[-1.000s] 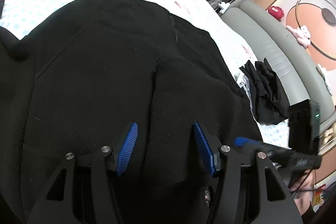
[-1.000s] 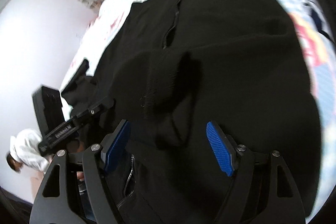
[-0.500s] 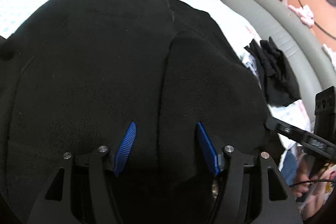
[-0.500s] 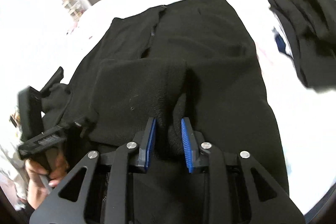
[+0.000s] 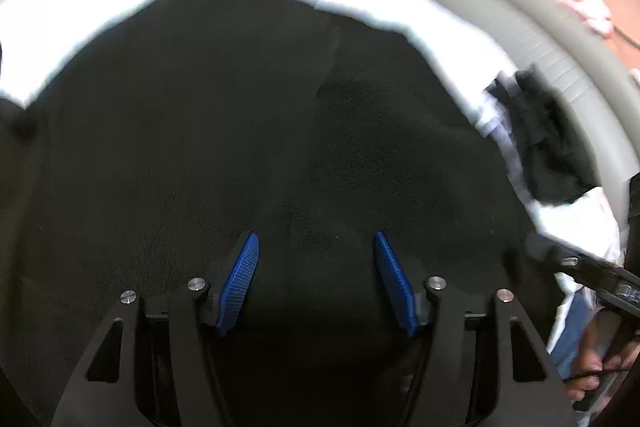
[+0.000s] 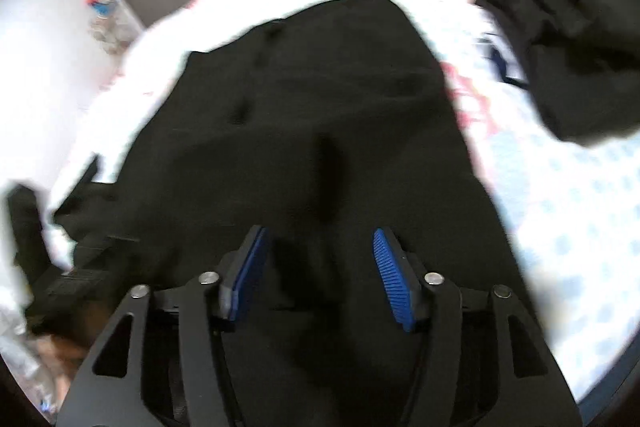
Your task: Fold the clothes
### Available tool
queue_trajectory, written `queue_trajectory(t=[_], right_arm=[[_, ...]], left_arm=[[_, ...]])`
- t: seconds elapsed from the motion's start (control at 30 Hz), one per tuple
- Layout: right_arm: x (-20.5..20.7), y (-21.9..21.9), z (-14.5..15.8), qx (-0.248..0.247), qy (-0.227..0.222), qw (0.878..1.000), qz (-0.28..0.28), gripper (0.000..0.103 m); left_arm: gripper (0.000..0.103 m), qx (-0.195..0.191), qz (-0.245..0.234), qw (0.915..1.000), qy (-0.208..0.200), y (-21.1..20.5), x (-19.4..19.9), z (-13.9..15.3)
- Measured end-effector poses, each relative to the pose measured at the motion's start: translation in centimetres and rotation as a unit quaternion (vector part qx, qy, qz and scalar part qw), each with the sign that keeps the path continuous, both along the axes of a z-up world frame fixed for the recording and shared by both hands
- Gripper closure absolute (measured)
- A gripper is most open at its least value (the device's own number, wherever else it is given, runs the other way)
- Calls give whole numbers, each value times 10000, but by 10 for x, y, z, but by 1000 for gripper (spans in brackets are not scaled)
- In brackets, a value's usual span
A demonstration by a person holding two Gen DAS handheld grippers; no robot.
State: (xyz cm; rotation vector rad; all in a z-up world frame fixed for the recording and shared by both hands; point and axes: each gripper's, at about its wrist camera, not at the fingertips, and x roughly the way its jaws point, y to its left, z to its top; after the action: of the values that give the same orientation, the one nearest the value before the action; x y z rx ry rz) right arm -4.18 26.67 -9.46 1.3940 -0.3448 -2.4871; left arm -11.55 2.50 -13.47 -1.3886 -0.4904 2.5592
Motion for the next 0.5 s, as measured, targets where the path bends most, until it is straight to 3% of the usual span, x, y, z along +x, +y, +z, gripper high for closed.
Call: queue_trajectory(t=[0.07, 0.1, 0.13, 0.27, 0.3, 0.4, 0.43, 0.5], right_arm=[[-10, -7, -15, 434, -319, 9985, 32, 41], [-13, -5, -24, 483, -511, 9975, -41, 52], [-17, -1, -33, 509, -706, 9961, -124, 55], [-15, -1, -17, 715, -435, 9961, -292, 59], [-14, -2, -12, 701, -285, 9967, -290, 57], [-25, -4, -20, -93, -480, 9987, 132, 26], [-32, -7, -28, -421, -688, 9962, 343, 24], [-42, -16, -47, -464, -782, 9943, 558, 18]], left_arm=[[41, 298, 89, 9995, -24, -11, -1, 0], [41, 360, 163, 9992, -21, -16, 0, 1], [41, 390, 222, 9990, -11, -19, 1, 1], [41, 316, 249, 9992, 18, -20, 5, -1], [41, 273, 237, 9993, 13, -19, 5, -1], [40, 177, 203, 9996, 22, -17, 6, -3], [40, 179, 200, 9996, 27, -18, 5, -2], [39, 216, 214, 9995, 43, -20, 4, -2]])
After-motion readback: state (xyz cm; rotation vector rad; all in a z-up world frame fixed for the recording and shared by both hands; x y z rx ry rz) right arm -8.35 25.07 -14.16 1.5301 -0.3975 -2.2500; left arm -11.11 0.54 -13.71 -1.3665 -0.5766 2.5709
